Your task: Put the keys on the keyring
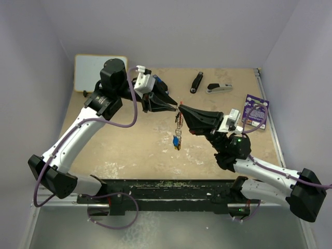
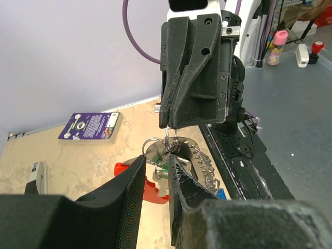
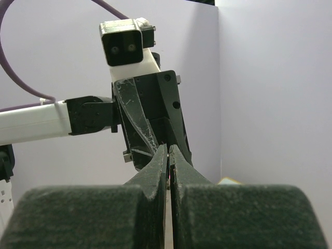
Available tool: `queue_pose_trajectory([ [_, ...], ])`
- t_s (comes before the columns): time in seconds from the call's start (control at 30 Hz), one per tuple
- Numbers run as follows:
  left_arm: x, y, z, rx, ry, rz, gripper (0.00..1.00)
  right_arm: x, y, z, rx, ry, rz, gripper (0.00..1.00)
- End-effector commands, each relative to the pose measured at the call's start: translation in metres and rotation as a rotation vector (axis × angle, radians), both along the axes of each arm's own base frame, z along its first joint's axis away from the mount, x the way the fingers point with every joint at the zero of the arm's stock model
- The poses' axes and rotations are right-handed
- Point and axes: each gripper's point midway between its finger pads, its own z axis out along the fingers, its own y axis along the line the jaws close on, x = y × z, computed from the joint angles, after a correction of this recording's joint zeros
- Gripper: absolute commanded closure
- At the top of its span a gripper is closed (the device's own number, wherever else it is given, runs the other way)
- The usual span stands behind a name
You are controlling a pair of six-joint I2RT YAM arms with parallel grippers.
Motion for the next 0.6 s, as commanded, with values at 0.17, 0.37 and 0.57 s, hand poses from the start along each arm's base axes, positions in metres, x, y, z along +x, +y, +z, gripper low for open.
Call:
queue_pose_trajectory([
  [0.17,-0.025,0.008,0.025,-0.039,-0.054,-0.107,0.73,-0.013,-0.017,0.031,0.096,-0.069,-0.005,1.0],
  [0.37,-0.03,0.011,0.024,-0.032,-0.045,-0.117,0.73,-0.01,-0.016,0.03,0.087,-0.061,-0.014,1.0],
  [0.57,-0.022,0.006,0.026,-0.034,-0.05,-0.081,0.73,-0.009,-0.009,0.029,0.071,-0.06,0.005,1.0],
])
